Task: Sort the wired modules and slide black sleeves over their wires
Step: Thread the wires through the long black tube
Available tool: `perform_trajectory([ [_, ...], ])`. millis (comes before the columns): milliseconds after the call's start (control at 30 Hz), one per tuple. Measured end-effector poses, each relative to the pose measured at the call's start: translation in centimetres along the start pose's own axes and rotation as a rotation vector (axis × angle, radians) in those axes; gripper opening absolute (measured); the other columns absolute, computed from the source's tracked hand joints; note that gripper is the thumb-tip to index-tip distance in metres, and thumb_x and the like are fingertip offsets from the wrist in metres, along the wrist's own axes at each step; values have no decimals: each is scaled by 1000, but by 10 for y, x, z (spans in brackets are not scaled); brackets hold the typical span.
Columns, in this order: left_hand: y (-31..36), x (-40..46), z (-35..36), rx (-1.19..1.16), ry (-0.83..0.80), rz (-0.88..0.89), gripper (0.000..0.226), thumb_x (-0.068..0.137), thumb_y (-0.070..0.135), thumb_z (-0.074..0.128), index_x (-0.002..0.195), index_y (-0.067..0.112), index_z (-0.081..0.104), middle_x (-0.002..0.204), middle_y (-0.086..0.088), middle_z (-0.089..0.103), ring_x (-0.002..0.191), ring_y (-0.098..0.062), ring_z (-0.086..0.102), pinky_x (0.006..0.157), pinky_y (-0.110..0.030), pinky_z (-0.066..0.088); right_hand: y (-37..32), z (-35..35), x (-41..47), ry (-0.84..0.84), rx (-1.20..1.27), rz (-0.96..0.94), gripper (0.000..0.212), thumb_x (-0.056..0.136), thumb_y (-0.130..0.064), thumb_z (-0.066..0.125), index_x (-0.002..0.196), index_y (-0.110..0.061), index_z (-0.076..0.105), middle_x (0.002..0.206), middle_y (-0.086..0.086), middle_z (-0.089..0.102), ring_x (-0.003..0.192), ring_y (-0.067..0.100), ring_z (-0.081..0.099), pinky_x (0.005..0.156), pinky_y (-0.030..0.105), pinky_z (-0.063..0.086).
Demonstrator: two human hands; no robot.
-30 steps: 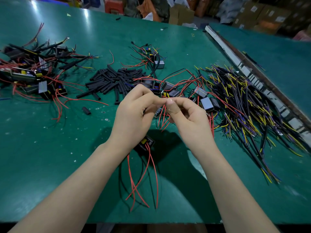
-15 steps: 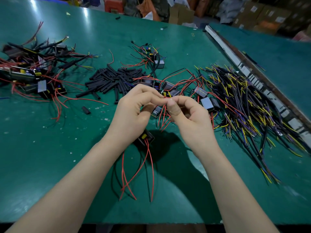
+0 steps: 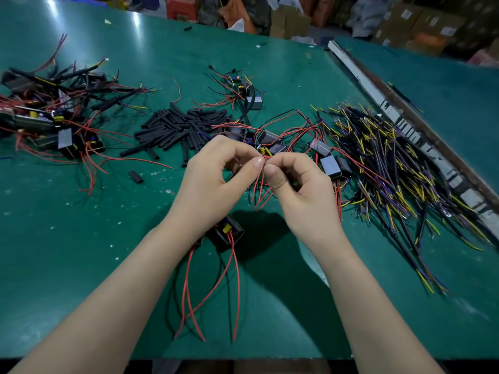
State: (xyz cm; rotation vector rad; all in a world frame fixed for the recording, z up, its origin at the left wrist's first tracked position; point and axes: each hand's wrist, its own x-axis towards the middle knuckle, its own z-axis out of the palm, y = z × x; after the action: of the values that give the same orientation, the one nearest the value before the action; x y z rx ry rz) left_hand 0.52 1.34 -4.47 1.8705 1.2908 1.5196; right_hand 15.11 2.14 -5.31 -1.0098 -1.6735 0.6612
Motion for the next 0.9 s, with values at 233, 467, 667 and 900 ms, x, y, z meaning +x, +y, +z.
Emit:
perform_trajectory([
  [233, -1, 2, -2, 18, -98, -115, 15, 89, 27, 63, 78, 36, 60, 75, 12, 59, 68, 6, 50, 65, -6, 35, 1, -1, -1, 82, -154, -110, 8, 91, -13, 61, 91, -7, 66, 85, -11, 55, 80, 0, 52, 74, 16, 41],
  [467, 5, 2, -3, -213, -172, -243, 13, 90, 24, 61, 85, 20, 73, 80, 3, 70, 71, 2, 54, 69, -9, 41, -1, -6, 0, 122, -171, -229, 4, 89, -4, 64, 90, -3, 68, 86, -1, 57, 80, 7, 55, 75, 18, 43],
  [667, 4, 2, -3, -213, -204, -238, 13, 92, 22, 58, 85, 16, 69, 84, -15, 65, 74, -6, 50, 71, -16, 39, -4, -7, 0, 103, -117, -217, 6, 88, -3, 66, 90, -4, 71, 85, 8, 64, 81, 8, 57, 76, 18, 43],
  [900, 5, 0, 0, -125, -61, -111, 15, 91, 23, 55, 78, 31, 56, 77, 9, 51, 69, 4, 44, 67, -12, 35, -4, -5, 1, 4, -17, -90, 18, 93, -11, 59, 108, -10, 69, 95, -1, 63, 85, 5, 59, 78, 23, 46],
])
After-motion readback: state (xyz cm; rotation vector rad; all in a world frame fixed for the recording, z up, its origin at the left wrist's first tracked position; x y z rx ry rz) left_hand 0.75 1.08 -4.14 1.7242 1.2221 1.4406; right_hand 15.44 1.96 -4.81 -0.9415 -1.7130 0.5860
